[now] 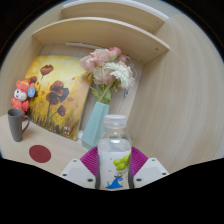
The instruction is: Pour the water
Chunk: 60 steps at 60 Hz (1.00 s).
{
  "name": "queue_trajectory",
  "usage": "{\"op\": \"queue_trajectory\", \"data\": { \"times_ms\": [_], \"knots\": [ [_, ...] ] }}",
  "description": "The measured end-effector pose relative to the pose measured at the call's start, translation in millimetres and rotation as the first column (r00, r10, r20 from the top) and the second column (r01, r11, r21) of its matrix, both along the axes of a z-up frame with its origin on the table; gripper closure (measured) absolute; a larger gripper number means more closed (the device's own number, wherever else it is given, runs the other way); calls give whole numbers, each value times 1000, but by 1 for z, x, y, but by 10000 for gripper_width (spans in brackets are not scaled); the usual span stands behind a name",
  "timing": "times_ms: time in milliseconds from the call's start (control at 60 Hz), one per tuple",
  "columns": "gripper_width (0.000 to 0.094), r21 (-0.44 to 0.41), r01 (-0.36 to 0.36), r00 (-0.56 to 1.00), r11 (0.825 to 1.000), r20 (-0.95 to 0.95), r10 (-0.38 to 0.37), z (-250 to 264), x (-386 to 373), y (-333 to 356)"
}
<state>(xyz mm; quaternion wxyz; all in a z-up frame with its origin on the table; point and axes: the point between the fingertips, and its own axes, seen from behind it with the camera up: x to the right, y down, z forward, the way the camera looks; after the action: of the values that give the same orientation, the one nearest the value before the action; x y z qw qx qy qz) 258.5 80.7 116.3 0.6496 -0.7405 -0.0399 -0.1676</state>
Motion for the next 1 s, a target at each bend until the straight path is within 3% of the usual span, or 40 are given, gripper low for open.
{"op": "queue_trajectory", "data": {
  "times_ms": [217,483,650,750,1000],
  "knots": [
    [555,-23,-83,871,996,483,84,48,-87,15],
    [556,-48,-190,370,981,922,117,87,-202,32],
    [559,-103,-239,16,966,994,110,79,-257,38],
    [557,-110,-251,-164,962,984,69,77,-276,44],
    [558,-142,-270,-498,952,867,-12,65,-303,51]
  ]
}}
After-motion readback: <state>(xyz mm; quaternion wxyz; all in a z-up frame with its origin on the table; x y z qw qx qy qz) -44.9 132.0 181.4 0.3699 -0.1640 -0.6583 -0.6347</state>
